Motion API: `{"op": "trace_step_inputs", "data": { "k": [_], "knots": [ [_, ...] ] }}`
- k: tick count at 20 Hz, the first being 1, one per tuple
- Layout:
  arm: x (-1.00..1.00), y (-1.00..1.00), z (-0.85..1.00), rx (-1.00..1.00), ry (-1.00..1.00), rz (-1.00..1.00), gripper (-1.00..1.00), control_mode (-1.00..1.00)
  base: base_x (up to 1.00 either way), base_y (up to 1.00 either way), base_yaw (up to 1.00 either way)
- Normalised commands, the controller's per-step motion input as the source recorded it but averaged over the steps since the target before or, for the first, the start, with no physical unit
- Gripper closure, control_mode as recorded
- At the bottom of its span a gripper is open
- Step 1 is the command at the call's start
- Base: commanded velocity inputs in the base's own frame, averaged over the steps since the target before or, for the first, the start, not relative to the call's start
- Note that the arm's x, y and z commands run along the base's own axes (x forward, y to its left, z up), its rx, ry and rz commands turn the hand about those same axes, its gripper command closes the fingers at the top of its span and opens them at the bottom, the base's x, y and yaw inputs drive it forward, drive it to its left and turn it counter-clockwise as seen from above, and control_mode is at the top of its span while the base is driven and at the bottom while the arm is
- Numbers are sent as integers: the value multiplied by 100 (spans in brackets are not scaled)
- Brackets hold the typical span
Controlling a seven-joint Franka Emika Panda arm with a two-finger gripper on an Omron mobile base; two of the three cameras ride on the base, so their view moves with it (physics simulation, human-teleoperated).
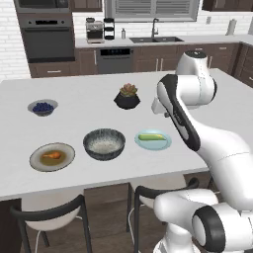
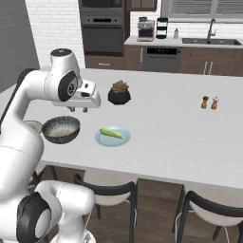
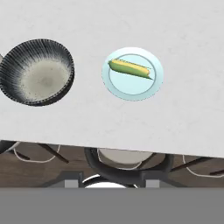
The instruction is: Pick the chicken drumstick and corn from their plates and place them in the bowl. Then put the bowl in the fridge.
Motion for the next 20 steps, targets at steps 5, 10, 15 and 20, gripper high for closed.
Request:
{"op": "trace_step_inputs", "data": {
  "k": [5, 10, 15, 20],
  "knots": [
    [-61, 9, -4, -1, 0, 6, -100, -100, 0, 0, 0],
    [-25, -6, -24, 0, 10, 17, -100, -100, 0, 0, 0],
    [61, -34, -25, 0, 20, 30, -100, -100, 0, 0, 0],
    [100, -17, -54, 0, 7, 33, -100, -100, 0, 0, 0]
  ]
}}
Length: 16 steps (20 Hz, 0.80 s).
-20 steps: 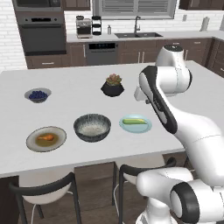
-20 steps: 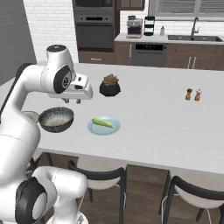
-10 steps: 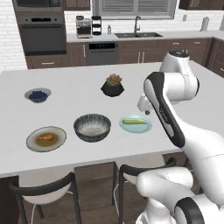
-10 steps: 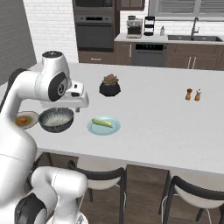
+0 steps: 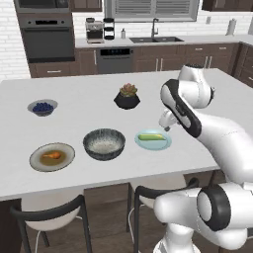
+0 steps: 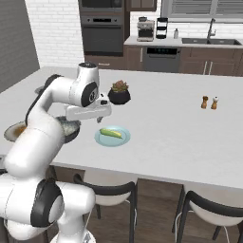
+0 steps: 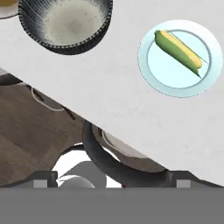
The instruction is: Pick the chicken drumstick and corn from their plates and place them in the bowl. Then put the bowl in the fridge.
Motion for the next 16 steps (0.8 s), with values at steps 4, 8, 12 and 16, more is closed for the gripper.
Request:
{"op": "trace_step_inputs", "data": {
  "k": [4, 8, 12, 16],
  "knots": [
    [88, 0, -71, -11, 1, 23, -100, -100, 0, 0, 0],
    [80, 0, -75, -19, 4, 20, -100, -100, 0, 0, 0],
    [64, 1, -44, -16, 0, 18, -100, -100, 0, 0, 0],
    [71, 0, -41, 0, 0, 15, -100, -100, 0, 0, 0]
  ]
}}
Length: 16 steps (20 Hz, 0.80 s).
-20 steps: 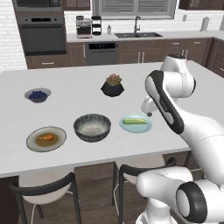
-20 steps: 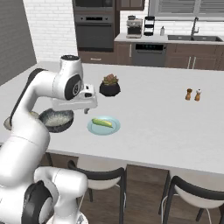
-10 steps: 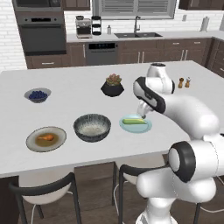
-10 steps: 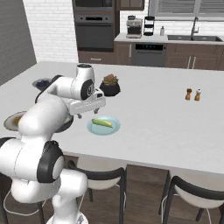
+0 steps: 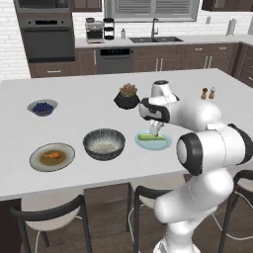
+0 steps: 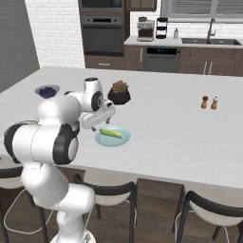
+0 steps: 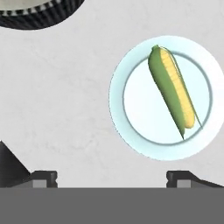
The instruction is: Pick the chicken drumstick and corn from their plates and place them in the bowl. Then put the bowl in the fridge.
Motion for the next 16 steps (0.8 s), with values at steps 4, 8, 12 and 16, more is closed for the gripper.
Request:
{"op": "trace_step_inputs", "data": {
  "k": [4, 8, 12, 16],
  "knots": [
    [66, 0, -27, 0, 0, 15, -100, -100, 0, 0, 0],
    [48, -3, -43, 0, 0, 13, -100, -100, 0, 0, 0],
    [65, -10, -32, 0, 1, 10, -100, -100, 0, 0, 0],
    [69, -5, -24, 0, 1, 4, -100, -100, 0, 0, 0]
  ]
}}
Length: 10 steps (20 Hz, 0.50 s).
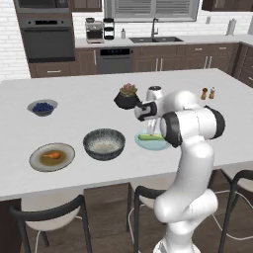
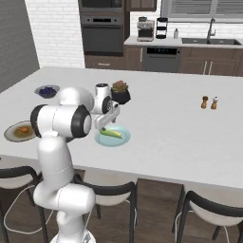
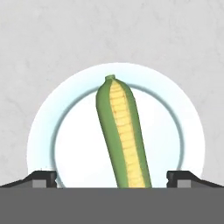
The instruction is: Pick the chicken drumstick and corn from their plates and place them in the bowl. Then put the bowl in the fridge.
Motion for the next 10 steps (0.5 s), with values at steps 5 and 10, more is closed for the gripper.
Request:
{"op": "trace_step_inputs", "data": {
  "k": [5, 10],
  "knots": [
    [16, 0, -32, 0, 2, 2, -100, -100, 0, 0, 0],
    [12, 0, -44, 0, 6, 2, -100, -100, 0, 0, 0]
  ]
}}
